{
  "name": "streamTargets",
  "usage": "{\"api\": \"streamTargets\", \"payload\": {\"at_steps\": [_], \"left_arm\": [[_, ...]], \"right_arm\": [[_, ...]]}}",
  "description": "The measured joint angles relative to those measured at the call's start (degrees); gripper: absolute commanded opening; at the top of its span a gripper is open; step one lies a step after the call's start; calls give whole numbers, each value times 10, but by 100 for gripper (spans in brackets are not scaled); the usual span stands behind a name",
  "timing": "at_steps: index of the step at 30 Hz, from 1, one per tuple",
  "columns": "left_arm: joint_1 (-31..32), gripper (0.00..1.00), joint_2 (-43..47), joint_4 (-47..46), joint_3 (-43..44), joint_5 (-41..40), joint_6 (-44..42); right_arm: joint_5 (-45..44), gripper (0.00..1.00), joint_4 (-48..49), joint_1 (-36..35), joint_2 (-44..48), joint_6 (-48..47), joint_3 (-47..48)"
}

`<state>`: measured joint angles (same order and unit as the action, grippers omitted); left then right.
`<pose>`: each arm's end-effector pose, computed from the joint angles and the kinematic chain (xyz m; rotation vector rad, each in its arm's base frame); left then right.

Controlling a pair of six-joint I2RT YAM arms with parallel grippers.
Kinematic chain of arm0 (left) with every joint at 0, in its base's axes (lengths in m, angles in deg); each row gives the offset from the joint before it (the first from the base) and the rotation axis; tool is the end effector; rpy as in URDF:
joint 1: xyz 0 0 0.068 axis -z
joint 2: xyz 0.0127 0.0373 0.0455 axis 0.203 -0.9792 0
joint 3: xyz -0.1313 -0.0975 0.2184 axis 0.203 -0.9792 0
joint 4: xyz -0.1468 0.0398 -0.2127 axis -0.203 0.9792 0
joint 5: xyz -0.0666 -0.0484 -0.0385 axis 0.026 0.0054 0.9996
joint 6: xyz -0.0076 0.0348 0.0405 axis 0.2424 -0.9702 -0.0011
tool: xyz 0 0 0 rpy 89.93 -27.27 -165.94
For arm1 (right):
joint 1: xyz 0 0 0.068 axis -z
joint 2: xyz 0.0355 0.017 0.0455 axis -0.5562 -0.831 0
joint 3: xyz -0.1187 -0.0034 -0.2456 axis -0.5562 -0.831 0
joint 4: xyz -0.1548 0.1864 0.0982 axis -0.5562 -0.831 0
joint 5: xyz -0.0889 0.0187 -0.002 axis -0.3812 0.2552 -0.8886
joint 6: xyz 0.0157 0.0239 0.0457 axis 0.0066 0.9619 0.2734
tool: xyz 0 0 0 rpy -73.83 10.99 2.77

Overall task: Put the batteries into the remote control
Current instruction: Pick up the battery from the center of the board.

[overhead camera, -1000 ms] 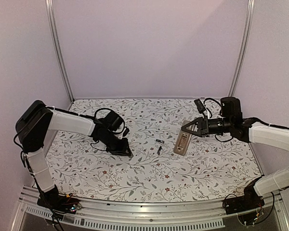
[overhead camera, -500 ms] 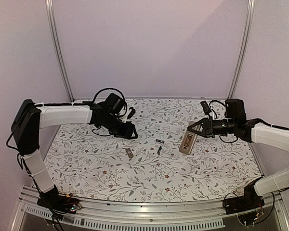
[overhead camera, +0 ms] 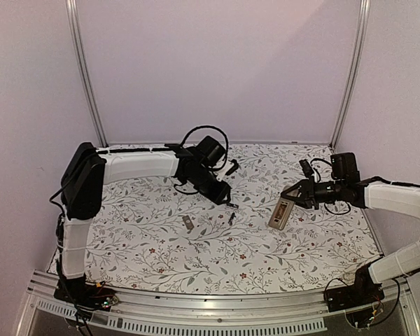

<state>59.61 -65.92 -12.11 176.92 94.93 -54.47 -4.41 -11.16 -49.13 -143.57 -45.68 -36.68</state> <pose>0.3073 -0.3468 0.1945 0.9178 2.5100 -0.5128 0.2435 0.0946 0.2085 -0.1386 2.3368 1.4016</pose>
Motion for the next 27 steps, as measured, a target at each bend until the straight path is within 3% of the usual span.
{"api": "streamTargets", "payload": {"at_steps": [10,17,27], "left_arm": [[4,47,-113,53,164,-2,-164],[4,46,-144,82,200,13,-254],[3,40,-190,102,240,7,-307]], "right_arm": [[11,0,-10,0,-5,-2,-6],[11,0,-21,0,-5,-9,-7],[11,0,-30,0,-5,-12,-9]]}}
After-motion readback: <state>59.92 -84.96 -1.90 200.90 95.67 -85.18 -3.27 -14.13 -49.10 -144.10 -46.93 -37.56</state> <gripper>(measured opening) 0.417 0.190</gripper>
